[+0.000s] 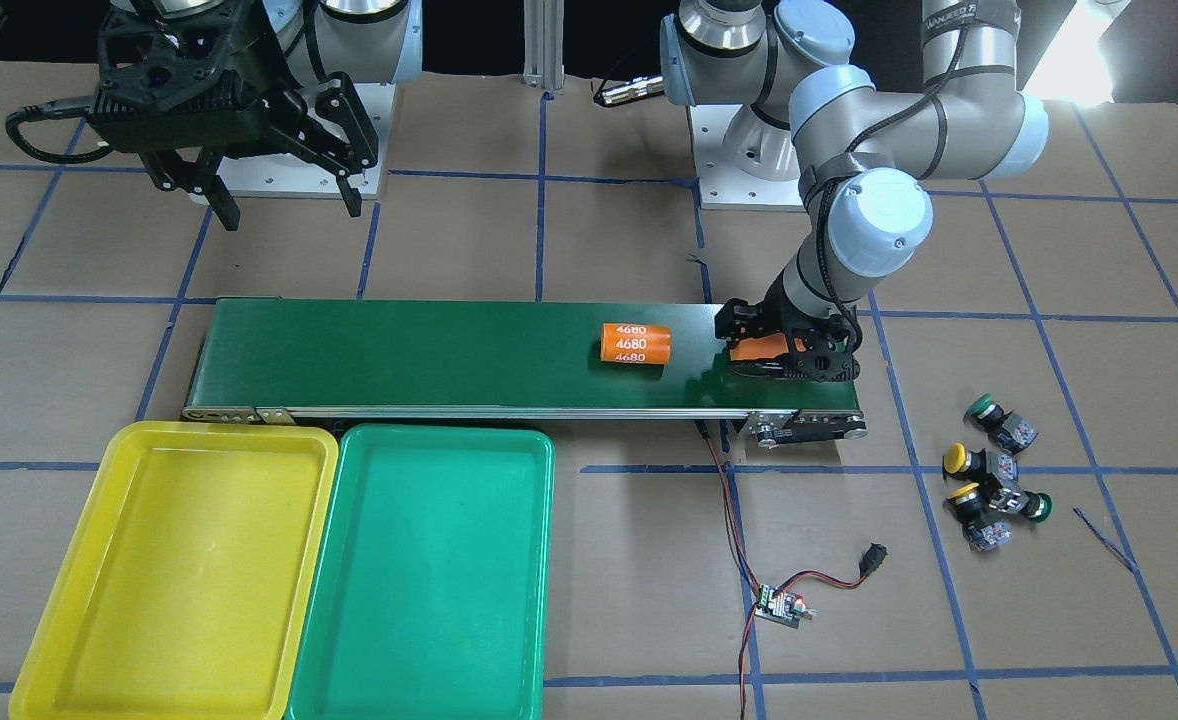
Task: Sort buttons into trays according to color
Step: 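Place the second orange cylinder on the conveyor belt, release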
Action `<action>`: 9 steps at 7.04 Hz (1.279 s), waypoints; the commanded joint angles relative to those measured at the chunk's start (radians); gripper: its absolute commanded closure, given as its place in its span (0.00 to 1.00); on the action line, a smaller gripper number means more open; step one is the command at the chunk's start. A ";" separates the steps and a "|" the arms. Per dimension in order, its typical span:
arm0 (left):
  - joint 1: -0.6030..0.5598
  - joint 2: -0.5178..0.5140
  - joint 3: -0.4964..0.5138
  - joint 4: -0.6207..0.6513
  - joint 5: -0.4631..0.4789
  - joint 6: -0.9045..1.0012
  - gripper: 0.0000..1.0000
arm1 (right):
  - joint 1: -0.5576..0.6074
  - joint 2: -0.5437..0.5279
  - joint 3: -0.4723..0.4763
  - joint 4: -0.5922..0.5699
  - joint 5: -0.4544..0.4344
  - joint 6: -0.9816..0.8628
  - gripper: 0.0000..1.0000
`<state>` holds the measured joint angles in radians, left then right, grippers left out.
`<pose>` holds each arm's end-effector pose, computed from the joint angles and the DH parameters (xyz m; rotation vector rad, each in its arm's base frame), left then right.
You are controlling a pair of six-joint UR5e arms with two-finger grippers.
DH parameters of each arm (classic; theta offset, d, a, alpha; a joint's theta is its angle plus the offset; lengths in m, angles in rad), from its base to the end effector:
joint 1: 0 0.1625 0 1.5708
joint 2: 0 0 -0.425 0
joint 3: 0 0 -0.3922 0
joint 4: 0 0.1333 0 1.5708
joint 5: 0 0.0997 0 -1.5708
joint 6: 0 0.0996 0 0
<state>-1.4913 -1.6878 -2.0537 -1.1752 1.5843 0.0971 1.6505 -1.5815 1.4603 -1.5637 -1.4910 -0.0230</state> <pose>-0.0957 -0.4598 0.2454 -0.0296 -3.1204 -0.3205 0.1802 -0.4823 0.5476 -0.1637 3.0496 -0.1709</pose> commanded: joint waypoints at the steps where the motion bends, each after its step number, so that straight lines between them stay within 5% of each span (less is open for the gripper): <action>1: 0.017 0.007 0.050 -0.027 0.002 0.022 0.00 | 0.000 0.000 0.000 0.001 0.000 0.000 0.00; 3: 0.075 -0.041 0.207 -0.136 0.009 0.138 0.00 | 0.000 0.000 0.000 0.001 0.000 0.000 0.00; 7: 0.353 -0.229 0.467 -0.141 0.003 0.606 0.00 | 0.000 0.000 0.000 0.001 0.000 0.000 0.00; 9: 0.484 -0.329 0.547 -0.141 -0.126 0.822 0.00 | 0.000 0.000 0.000 -0.001 0.000 0.000 0.00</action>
<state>-1.0896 -1.9566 -1.5479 -1.3180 1.5461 0.7861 1.6505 -1.5821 1.4603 -1.5643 -1.4910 -0.0230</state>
